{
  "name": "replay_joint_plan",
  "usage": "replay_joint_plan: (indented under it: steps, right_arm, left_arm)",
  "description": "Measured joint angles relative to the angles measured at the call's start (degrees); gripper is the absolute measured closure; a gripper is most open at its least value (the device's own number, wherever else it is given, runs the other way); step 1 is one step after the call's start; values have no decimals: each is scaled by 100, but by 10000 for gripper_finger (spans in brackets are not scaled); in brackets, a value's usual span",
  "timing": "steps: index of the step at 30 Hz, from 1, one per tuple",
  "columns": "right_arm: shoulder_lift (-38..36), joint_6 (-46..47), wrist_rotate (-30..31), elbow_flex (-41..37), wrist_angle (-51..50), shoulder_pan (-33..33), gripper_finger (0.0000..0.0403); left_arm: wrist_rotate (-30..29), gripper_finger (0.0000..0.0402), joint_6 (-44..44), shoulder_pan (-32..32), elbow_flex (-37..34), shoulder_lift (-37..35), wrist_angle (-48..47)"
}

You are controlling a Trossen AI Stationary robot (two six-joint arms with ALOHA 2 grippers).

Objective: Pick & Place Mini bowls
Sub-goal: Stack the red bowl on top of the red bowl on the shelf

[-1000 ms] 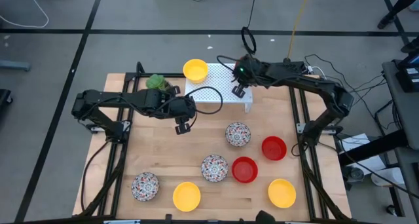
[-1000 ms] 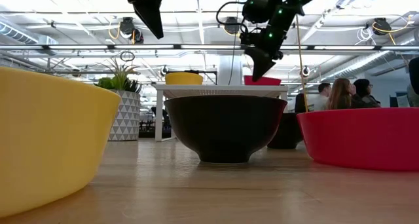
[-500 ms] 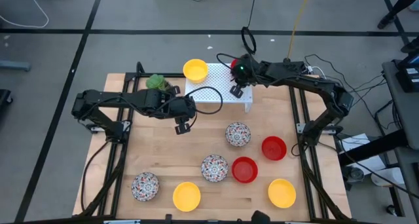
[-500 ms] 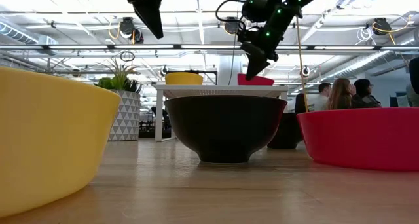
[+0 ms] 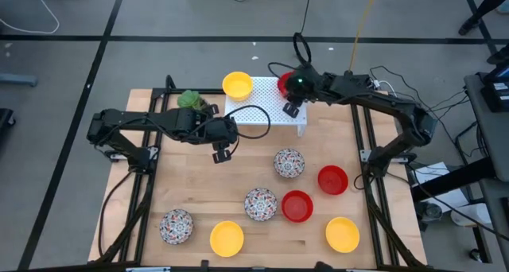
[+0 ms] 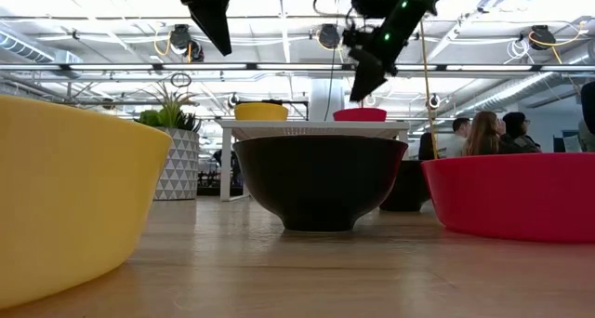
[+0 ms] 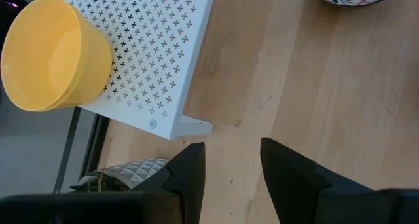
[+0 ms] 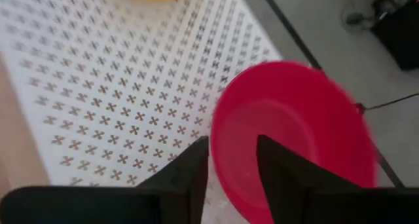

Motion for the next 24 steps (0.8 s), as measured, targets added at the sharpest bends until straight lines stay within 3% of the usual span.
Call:
replay_joint_plan:
  steps: [7, 11, 17, 24]
  right_arm:
    - [-937, 368, -170, -123, -403, 354, 269]
    - [-1405, 543, -1153, -610, -1056, 637, 274]
    - [-2177, 1945, -2562, -1753, -1169, 1358, 275]
    - [-2753, 3356, -2440, -3197, -48, 2685, 275]
  left_arm:
    - [-2, 250, -26, 0, 0, 0, -12]
    - [0, 250, -37, 2, 0, 0, -61]
    - [-2, 250, -39, 0, 0, 0, -116]
    - [-2, 250, -133, 2, 0, 0, -105]
